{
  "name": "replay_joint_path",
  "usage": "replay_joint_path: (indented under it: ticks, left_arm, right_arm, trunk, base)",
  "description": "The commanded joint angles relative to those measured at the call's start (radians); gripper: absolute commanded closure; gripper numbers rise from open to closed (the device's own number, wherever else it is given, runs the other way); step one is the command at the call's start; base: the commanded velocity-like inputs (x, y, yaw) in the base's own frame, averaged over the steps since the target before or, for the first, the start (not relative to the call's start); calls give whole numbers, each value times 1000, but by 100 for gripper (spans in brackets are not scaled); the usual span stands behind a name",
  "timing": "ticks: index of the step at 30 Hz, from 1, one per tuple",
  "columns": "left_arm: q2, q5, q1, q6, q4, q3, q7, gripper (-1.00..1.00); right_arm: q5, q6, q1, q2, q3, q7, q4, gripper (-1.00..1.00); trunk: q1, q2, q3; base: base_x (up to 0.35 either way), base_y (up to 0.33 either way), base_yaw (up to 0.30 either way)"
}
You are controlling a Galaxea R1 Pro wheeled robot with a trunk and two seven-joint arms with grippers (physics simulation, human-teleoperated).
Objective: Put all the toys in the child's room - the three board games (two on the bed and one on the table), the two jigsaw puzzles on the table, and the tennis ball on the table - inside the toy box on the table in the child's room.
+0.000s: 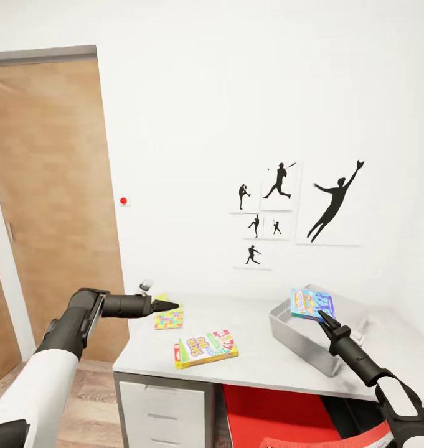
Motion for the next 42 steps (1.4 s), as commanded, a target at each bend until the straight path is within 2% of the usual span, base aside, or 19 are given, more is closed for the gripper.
replay_joint_path:
  ticks: [1, 18, 25, 32, 42]
  left_arm:
    - [1, -9, 0, 10, -2, 3, -10, -100]
    - [10, -5, 0, 6, -2, 8, -18, -100]
    - [10, -6, 0, 7, -2, 9, -18, -100]
    - [11, -6, 0, 8, -2, 9, -19, -100]
    - [11, -6, 0, 3, -2, 23, -19, -100]
  right_arm:
    - [-7, 8, -1, 0, -3, 1, 1, 100]
    - [-5, 3, -1, 2, -1, 2, 1, 100]
    - [-5, 2, -1, 2, -1, 3, 1, 100]
    - [-5, 3, -1, 2, 0, 0, 1, 100]
    - [-2, 6, -1, 1, 1, -1, 1, 100]
  trunk:
    - [0, -1, 0]
    - [0, -1, 11]
    - [0, -1, 14]
    - [0, -1, 12]
    - [0, -1, -2]
  base:
    - [0, 0, -278]
    - [0, -4, -270]
    - [3, -162, -235]
    - [48, -50, -35]
    - [86, 40, 57]
